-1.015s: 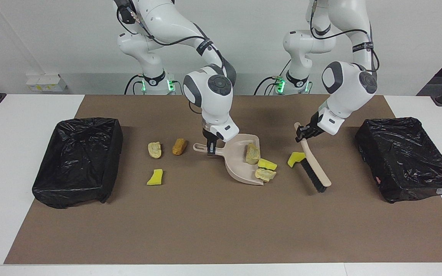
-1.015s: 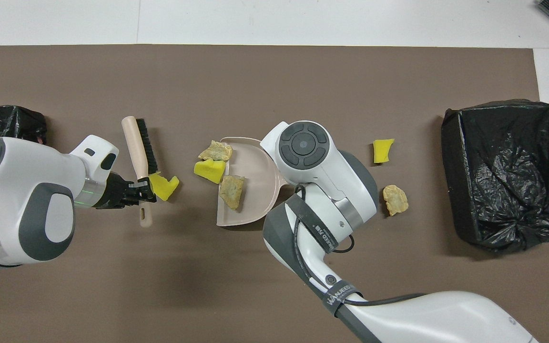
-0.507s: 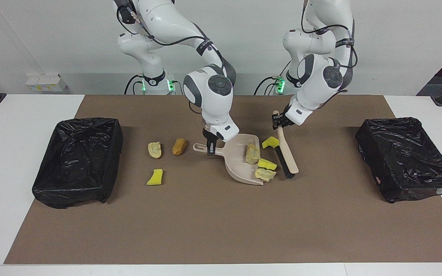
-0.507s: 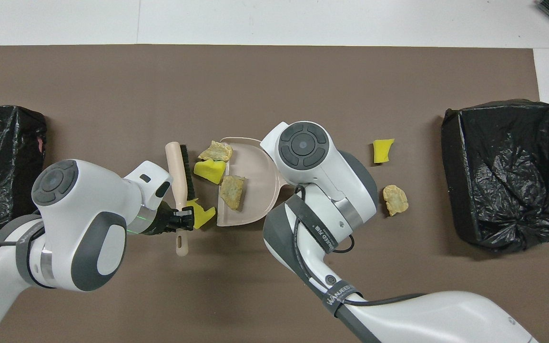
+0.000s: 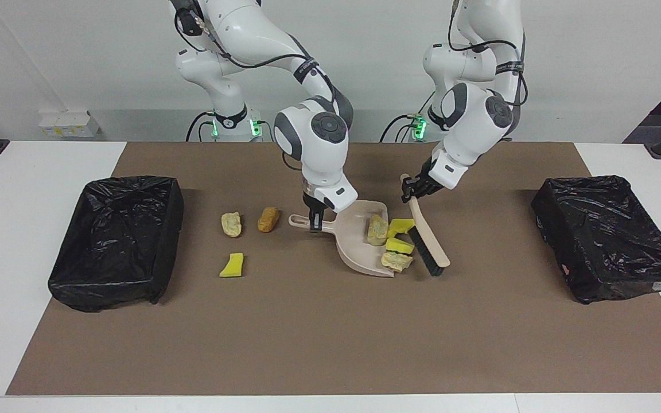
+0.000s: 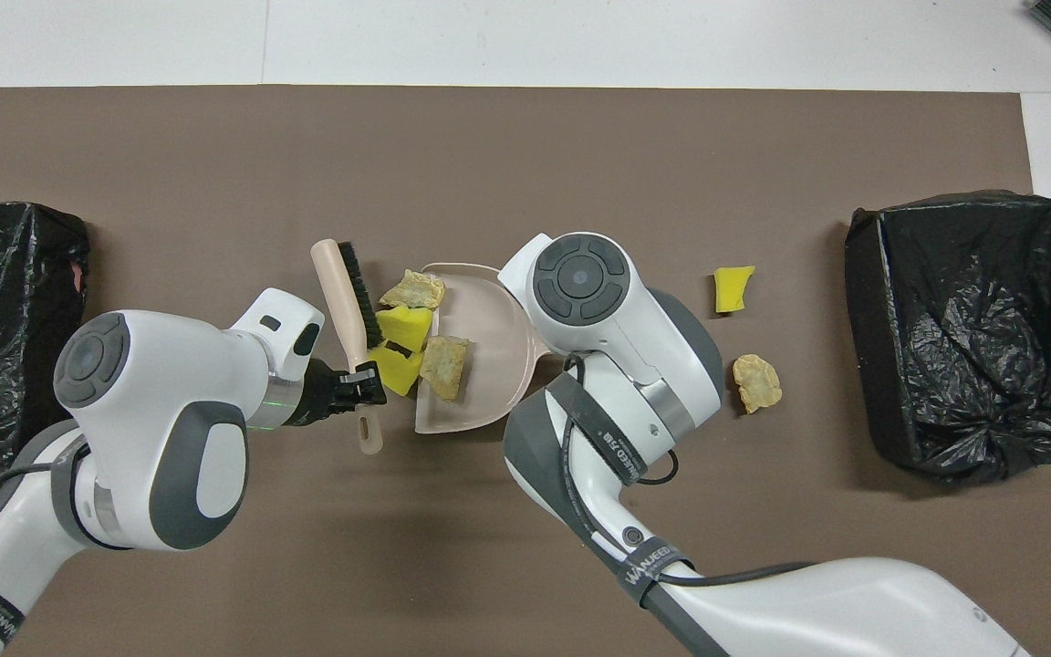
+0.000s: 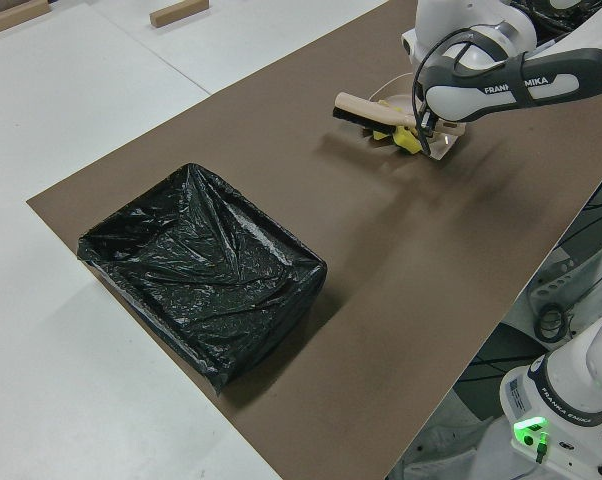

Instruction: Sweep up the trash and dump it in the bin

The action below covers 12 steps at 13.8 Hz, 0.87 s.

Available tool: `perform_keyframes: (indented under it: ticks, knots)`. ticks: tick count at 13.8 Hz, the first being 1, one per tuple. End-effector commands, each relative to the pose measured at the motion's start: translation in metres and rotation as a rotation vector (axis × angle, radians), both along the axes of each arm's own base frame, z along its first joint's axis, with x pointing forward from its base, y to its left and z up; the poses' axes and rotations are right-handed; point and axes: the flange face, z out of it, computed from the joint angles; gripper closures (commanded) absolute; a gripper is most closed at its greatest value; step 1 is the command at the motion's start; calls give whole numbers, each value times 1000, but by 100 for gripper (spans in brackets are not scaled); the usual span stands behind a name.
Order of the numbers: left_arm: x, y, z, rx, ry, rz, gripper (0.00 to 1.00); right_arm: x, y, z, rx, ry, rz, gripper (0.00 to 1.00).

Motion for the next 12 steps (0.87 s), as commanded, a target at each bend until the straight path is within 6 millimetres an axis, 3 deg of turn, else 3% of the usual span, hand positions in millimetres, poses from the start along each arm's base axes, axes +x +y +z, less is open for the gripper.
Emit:
perform_keyframes:
  ticks: [1,4,8,12]
  knots:
    - [13,-12,-2,-24,-41,73,100,-3,-3,0,-5,-16,25,100]
    - [32,-15,7,-68,-87,134,100,-3,-3,0,-5,-16,25,100]
    - [42,-17,14,-122,-155,254,100,-3,-3,0,-5,-16,25,100]
    - [46,-17,35,-121,-114,208,100,-4,-2,0,-5,-16,26,100]
